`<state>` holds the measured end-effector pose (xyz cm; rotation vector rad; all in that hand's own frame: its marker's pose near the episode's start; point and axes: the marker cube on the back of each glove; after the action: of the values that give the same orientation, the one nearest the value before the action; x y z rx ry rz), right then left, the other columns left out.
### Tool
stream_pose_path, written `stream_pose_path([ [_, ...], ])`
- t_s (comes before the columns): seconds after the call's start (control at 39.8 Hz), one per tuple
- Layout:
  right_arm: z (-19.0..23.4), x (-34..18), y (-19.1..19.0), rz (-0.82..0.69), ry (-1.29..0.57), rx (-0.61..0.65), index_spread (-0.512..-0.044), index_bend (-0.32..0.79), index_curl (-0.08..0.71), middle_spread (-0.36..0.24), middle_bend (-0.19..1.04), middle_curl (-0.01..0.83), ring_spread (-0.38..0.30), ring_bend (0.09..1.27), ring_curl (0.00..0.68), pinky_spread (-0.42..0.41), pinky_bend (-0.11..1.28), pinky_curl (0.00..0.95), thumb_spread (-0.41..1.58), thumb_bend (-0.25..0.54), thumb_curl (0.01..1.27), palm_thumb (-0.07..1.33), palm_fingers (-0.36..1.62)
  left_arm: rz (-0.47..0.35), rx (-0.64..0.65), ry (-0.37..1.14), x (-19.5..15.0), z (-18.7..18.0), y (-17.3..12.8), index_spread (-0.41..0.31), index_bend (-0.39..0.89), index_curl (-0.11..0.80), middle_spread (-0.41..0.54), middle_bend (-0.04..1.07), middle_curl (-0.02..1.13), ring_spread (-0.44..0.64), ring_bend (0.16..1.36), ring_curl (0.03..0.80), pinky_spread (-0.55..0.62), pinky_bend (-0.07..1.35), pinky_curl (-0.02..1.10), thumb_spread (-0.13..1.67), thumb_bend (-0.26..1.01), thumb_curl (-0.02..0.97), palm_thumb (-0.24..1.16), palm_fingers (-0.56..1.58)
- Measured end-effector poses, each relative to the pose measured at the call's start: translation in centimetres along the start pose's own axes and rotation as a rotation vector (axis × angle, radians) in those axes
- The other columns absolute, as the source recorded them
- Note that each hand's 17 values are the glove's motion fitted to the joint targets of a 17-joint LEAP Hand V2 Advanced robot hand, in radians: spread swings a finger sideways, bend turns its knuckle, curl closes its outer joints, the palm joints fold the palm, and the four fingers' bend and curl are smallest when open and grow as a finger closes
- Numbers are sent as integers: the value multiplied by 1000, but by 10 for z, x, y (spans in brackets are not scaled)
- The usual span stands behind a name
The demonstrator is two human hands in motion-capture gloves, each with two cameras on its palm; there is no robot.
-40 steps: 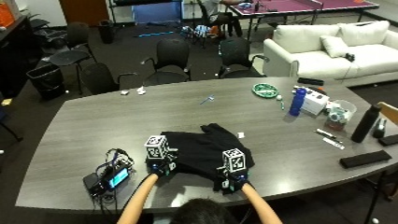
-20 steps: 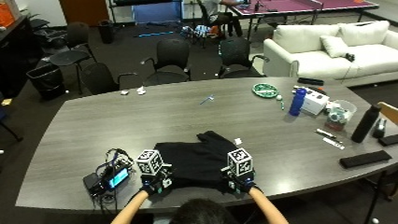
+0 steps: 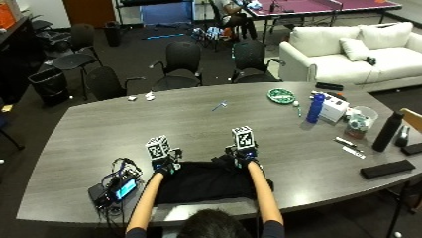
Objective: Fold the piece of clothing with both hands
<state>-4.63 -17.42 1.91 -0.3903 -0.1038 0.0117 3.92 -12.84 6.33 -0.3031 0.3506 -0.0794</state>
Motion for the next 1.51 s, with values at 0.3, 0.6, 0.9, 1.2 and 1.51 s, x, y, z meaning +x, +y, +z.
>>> stream_pose_path([
  [0.3,11,20,-7,181,-21,317,-265,112,371,-203,214,496,-240,459,453,-262,504,394,705,-19,656,1008,914,-43,129,-52,-10,31,-19,-177,146,560,-163,257,552,-174,452,460,-61,174,407,1332,-6,541,712,623],
  [0.6,98,76,52,346,-117,-133,-217,46,301,-90,131,453,-126,476,448,-77,550,402,1031,-107,539,617,759,58,134,-91,-10,64,34,-117,236,531,4,122,418,91,385,381,148,161,352,1351,-31,475,559,470],
  [0.9,120,73,26,401,-277,40,-211,-23,157,-47,258,426,-138,620,436,-101,725,396,1214,15,461,571,837,-5,143,-192,-13,108,11,-89,238,511,131,107,324,349,389,365,354,216,349,1432,-34,420,425,129],
  [1.2,114,79,19,377,-222,138,-231,120,171,-149,310,473,-233,667,465,-280,736,404,1115,74,511,836,1175,93,80,-15,2,111,16,-75,250,481,170,177,289,442,414,330,431,175,318,1471,-6,354,272,154],
  [1.51,88,182,36,670,-67,163,-261,176,270,-212,337,496,-259,631,457,-340,639,386,813,-4,577,937,1257,106,71,-144,14,110,14,-75,279,475,112,171,302,400,423,322,396,174,300,1444,-5,356,305,275],
])
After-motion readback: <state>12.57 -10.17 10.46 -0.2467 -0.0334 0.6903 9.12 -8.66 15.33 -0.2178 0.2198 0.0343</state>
